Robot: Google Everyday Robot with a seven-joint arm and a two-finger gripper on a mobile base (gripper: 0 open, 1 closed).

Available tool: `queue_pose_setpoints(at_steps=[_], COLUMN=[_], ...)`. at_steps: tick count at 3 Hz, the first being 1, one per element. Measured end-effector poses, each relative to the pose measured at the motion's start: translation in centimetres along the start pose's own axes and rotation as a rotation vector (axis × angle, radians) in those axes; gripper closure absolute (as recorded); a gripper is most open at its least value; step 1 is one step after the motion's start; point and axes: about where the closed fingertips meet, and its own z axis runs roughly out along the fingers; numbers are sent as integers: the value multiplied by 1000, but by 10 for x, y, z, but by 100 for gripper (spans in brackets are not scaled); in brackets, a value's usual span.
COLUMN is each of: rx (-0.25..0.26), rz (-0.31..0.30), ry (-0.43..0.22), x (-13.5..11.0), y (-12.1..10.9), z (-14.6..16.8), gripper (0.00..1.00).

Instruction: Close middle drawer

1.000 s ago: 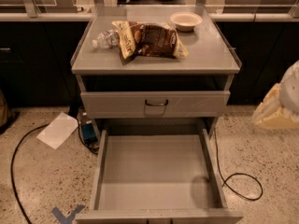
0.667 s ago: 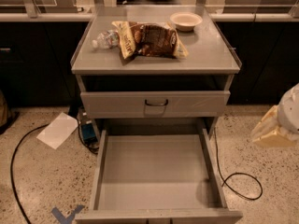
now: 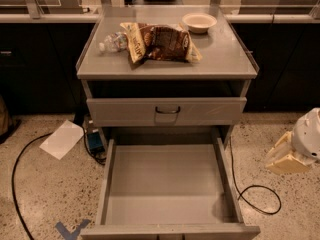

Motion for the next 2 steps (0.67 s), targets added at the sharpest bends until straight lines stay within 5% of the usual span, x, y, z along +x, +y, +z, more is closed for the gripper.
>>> queue_pose_setpoints(at_steps=[2], rx=[-62], rz=[35], ry=[-128], x=[21], y=[24], z=[58], gripper=[100])
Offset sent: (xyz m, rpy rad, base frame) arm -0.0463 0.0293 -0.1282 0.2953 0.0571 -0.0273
